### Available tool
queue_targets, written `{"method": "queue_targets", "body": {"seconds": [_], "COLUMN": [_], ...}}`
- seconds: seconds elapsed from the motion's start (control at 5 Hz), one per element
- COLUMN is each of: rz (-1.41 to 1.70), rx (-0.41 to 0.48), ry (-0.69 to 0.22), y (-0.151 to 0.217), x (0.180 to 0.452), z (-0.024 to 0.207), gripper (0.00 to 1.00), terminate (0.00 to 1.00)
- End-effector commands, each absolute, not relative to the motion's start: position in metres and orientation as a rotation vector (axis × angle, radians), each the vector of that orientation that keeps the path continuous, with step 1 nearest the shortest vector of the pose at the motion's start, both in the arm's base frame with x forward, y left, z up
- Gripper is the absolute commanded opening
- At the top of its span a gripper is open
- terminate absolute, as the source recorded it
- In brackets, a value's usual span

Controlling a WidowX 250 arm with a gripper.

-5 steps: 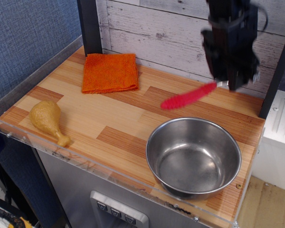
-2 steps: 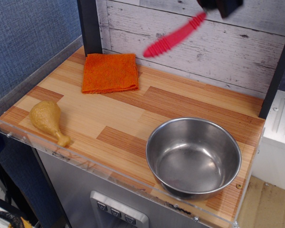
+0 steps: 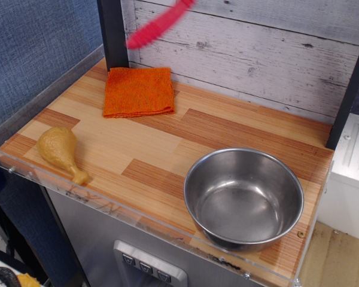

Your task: Place the spoon on the orange cloth and above the drumstick.

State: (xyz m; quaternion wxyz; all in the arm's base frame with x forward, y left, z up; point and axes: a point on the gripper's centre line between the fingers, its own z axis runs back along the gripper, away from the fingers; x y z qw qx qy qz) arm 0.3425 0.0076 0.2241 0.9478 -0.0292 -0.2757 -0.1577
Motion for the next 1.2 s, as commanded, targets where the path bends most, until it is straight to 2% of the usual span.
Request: {"method": "queue_targets", "body": {"seconds": [0.0, 0.6, 1.0], "rz": [-0.234, -0.24, -0.239], "rx": [0.002, 0.038, 0.042], "ry": [-0.515, -0.391, -0.317], "y": [0.06, 0.088, 0.103], "x": [0.349, 0.355, 0.346], "z": [0.196, 0.14, 0.106], "gripper": [0.0, 0.0, 0.0], "terminate": [0.0, 0.0, 0.0]}}
